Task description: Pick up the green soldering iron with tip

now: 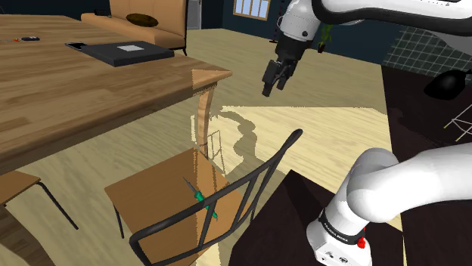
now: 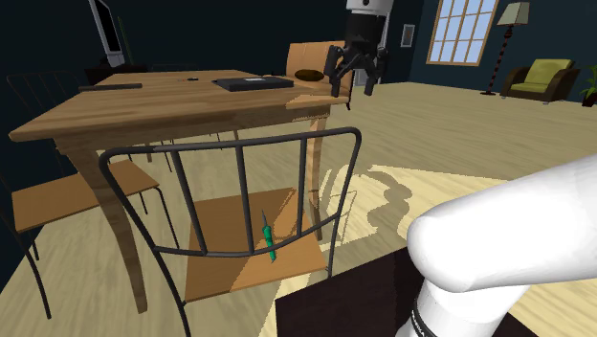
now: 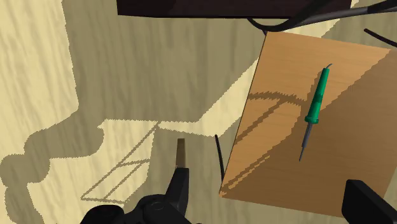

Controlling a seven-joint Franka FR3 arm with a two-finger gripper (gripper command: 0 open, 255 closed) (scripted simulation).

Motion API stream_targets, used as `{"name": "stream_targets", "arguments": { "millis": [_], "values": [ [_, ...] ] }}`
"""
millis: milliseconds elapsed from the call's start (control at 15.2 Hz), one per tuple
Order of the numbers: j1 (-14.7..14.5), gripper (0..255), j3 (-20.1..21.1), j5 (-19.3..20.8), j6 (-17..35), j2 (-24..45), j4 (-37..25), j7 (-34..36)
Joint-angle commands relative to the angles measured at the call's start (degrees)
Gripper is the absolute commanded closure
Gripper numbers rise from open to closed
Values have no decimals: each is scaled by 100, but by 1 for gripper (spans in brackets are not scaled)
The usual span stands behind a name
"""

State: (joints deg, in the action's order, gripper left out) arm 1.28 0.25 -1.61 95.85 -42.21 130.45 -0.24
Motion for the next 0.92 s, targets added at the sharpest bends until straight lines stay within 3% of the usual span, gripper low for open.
{"name": "stream_targets", "arguments": {
  "millis": [0,858],
  "values": [
    [0,0,0,0,0,0,0,0],
    [-240,0,783,-523,2378,810,1613,936]
  ]
}}
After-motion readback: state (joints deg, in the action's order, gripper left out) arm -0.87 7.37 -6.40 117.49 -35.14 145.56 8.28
